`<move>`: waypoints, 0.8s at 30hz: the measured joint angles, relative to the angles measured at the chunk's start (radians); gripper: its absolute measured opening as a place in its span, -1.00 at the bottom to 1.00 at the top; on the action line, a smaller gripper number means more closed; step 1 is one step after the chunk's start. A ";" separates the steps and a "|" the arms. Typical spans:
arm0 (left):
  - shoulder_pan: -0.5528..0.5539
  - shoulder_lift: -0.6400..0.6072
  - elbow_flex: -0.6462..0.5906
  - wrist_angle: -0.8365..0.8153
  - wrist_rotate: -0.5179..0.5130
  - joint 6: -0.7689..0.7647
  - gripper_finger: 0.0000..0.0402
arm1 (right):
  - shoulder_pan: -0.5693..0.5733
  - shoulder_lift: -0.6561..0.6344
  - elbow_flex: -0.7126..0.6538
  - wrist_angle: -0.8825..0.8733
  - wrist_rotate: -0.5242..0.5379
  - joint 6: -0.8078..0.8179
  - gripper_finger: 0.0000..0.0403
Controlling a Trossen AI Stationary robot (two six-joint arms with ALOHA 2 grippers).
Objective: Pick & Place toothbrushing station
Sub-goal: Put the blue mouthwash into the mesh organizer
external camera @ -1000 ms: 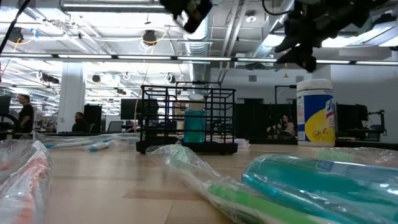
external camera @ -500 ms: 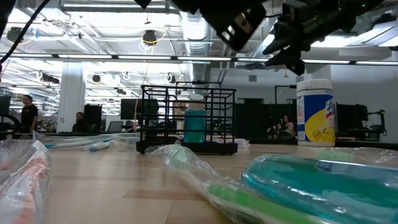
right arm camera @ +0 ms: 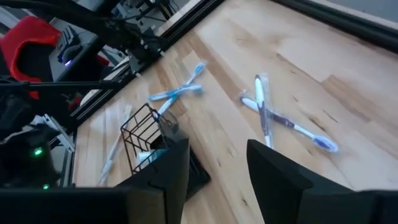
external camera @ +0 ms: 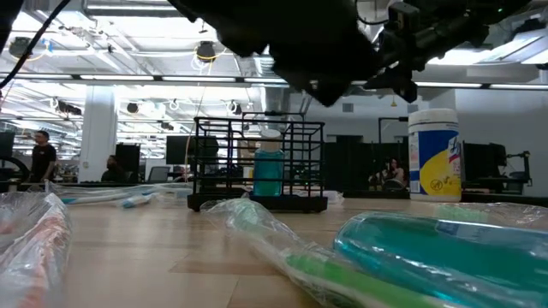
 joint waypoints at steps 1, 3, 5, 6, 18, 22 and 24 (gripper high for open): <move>0.004 0.008 -0.001 0.001 0.001 0.000 -0.50 | 0.000 0.000 0.000 0.000 -0.004 0.000 -0.24; 0.015 0.019 -0.001 0.003 -0.001 0.000 -0.50 | 0.001 0.000 0.000 -0.001 -0.017 -0.005 -0.24; 0.021 0.026 -0.001 0.014 0.012 0.000 -0.50 | 0.001 0.000 0.000 0.000 -0.020 -0.008 -0.24; 0.021 0.030 0.000 0.019 0.014 0.000 -0.50 | 0.001 0.000 0.000 0.000 -0.021 -0.009 -0.25; 0.054 -0.067 -0.002 -0.051 0.006 -0.107 -0.50 | 0.083 -0.026 0.000 -0.132 -0.124 0.059 -0.25; 0.097 -0.223 -0.007 -0.092 -0.057 -0.086 -0.50 | 0.203 -0.083 0.000 -0.251 -0.073 0.091 -0.25; 0.125 -0.326 -0.021 -0.103 -0.084 -0.087 -0.50 | 0.252 -0.115 0.000 -0.304 -0.032 0.124 -0.25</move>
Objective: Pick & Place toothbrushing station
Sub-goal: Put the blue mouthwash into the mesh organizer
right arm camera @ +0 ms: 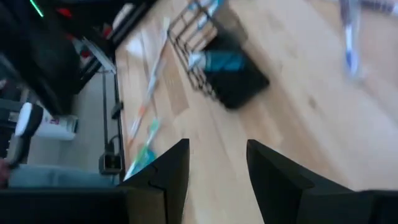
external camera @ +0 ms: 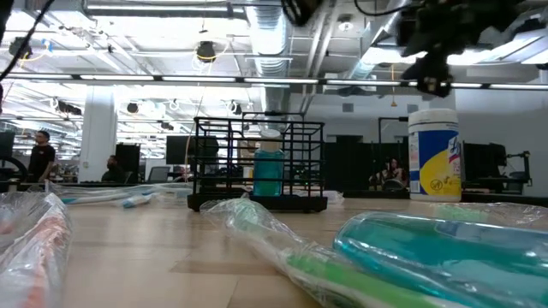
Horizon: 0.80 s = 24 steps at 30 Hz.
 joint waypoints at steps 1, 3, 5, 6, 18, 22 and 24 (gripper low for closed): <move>0.016 -0.056 -0.009 -0.001 -0.016 -0.006 -0.50 | 0.024 -0.015 0.000 -0.023 0.014 0.024 -0.25; 0.051 -0.172 -0.034 -0.011 -0.055 -0.033 -0.50 | 0.079 -0.040 0.000 -0.062 0.036 0.091 -0.25; 0.084 -0.285 -0.055 -0.034 -0.116 -0.050 -0.50 | 0.161 -0.049 0.000 -0.056 0.049 0.206 -0.25; 0.099 -0.337 -0.066 -0.059 -0.159 -0.054 -0.50 | 0.216 -0.049 0.000 -0.028 0.060 0.271 -0.25; 0.108 -0.721 -0.236 -0.233 -0.538 -0.149 -0.50 | 0.994 0.318 0.026 0.398 0.605 1.088 -0.25; 0.108 -0.716 -0.281 -0.318 -0.578 -0.104 -0.50 | 1.025 0.533 0.170 0.508 0.691 1.142 -0.25; 0.115 -0.694 -0.290 -0.387 -0.578 -0.105 -0.50 | 1.008 0.645 0.276 0.501 0.691 1.144 -0.25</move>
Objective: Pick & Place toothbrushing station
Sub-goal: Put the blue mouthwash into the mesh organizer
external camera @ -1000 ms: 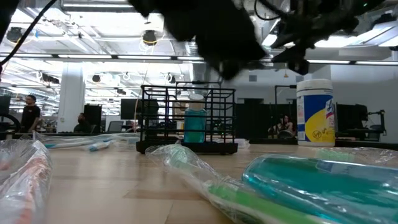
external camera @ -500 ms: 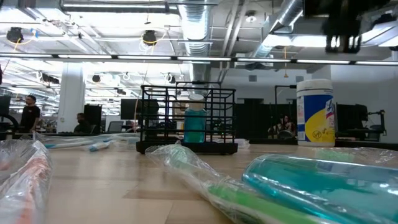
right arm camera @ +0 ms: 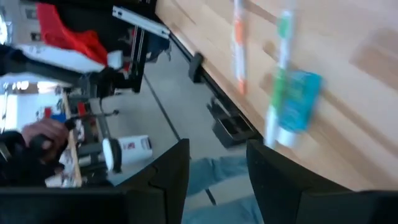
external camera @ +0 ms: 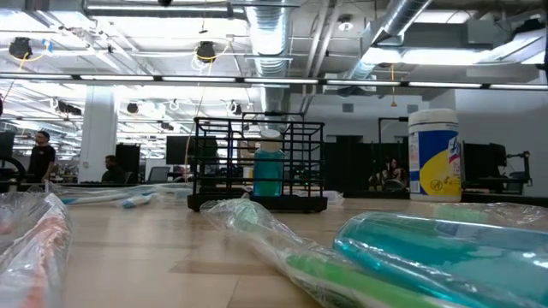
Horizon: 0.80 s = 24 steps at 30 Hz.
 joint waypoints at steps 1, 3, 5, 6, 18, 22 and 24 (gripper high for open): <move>0.003 0.007 -0.010 -0.034 0.004 -0.002 -0.50 | -0.012 0.059 0.062 -0.004 -0.009 -0.001 -0.25; 0.002 0.010 -0.035 -0.068 0.028 -0.006 -0.50 | -0.038 0.171 0.200 -0.050 -0.039 -0.001 -0.26; -0.005 0.008 -0.054 -0.050 0.049 -0.011 -0.50 | -0.050 0.276 0.341 -0.155 -0.054 -0.013 -0.27; -0.008 0.002 -0.061 -0.058 0.060 -0.011 -0.50 | -0.054 0.328 0.413 -0.225 -0.061 -0.015 -0.28; -0.029 -0.059 -0.062 -0.038 0.092 -0.006 -0.50 | 0.025 0.578 0.688 -0.492 -0.124 0.260 -0.24; -0.029 -0.066 -0.062 -0.036 0.092 -0.007 -0.50 | 0.062 0.577 0.688 -0.623 -0.158 0.327 -0.20; -0.029 -0.067 -0.062 -0.029 0.092 -0.022 -0.50 | 0.068 0.574 0.687 -0.679 -0.161 0.339 -0.18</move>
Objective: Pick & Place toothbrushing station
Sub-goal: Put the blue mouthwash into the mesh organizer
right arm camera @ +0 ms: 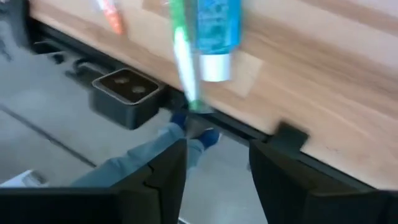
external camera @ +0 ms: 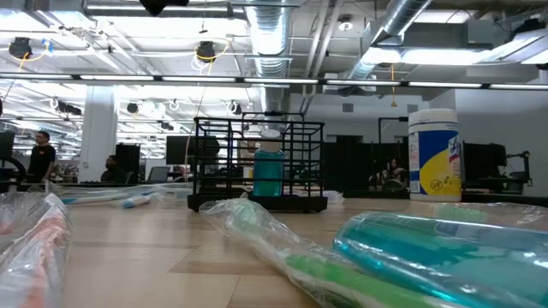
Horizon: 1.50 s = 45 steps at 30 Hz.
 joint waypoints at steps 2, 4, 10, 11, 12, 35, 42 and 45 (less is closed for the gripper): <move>0.000 0.001 0.000 -0.002 0.001 -0.009 -0.50 | -0.002 0.000 0.001 0.006 0.000 0.002 -0.16; 0.000 0.001 0.000 0.002 0.004 -0.009 -0.50 | -0.006 0.000 0.001 0.015 0.001 0.002 -0.16; 0.000 0.001 0.000 0.006 0.006 -0.027 -0.50 | -0.036 0.019 -0.001 0.029 0.003 -0.016 -0.17; 0.000 0.001 0.000 0.006 0.008 -0.028 -0.50 | -0.041 0.021 0.000 0.031 0.000 -0.024 -0.17; 0.000 0.001 0.000 0.006 0.008 -0.028 -0.50 | -0.048 0.026 0.003 0.035 -0.001 -0.028 -0.17; 0.000 0.002 -0.062 0.006 0.028 -0.052 -0.50 | -0.078 0.067 -0.040 0.105 -0.046 -0.070 -0.18; -0.003 0.002 -0.094 0.022 0.035 -0.064 -0.50 | -0.077 0.067 -0.103 0.200 -0.047 -0.047 -0.18; -0.003 0.002 -0.094 0.022 0.035 -0.064 -0.50 | -0.077 0.067 -0.129 0.226 -0.053 -0.050 -0.18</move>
